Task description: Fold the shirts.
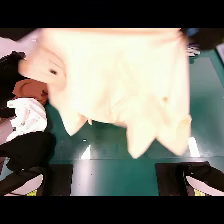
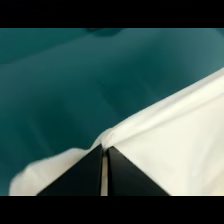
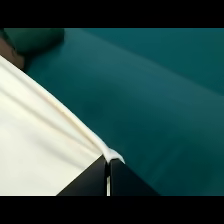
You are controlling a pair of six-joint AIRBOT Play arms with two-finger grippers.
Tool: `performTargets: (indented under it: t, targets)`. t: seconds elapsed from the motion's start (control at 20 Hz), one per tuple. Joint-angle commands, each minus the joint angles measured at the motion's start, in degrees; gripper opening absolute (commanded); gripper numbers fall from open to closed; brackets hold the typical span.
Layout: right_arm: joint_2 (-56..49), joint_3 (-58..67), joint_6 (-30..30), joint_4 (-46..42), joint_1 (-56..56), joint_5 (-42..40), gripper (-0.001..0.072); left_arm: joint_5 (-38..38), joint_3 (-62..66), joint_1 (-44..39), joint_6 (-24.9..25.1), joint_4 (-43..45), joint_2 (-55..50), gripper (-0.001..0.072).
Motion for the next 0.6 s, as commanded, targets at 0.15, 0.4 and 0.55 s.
performTargets:
  t: [0.15,0.4,0.55]
  targets:
    - [-12.79,-16.98,0.92,0.11,4.22,0.13,0.0019,-6.29,-12.94,0.00,1.81,4.72,-12.94,0.0027]
    - [-15.19,-23.71,0.83,0.13,1.88,-11.80,0.0391,-2.51,-15.56,0.02,1.81,7.41,-18.78,0.0027]
    - [-14.23,-22.43,0.76,0.09,-2.32,-10.49,0.0391,-1.31,-15.37,0.02,1.79,9.46,-18.82,0.0027]
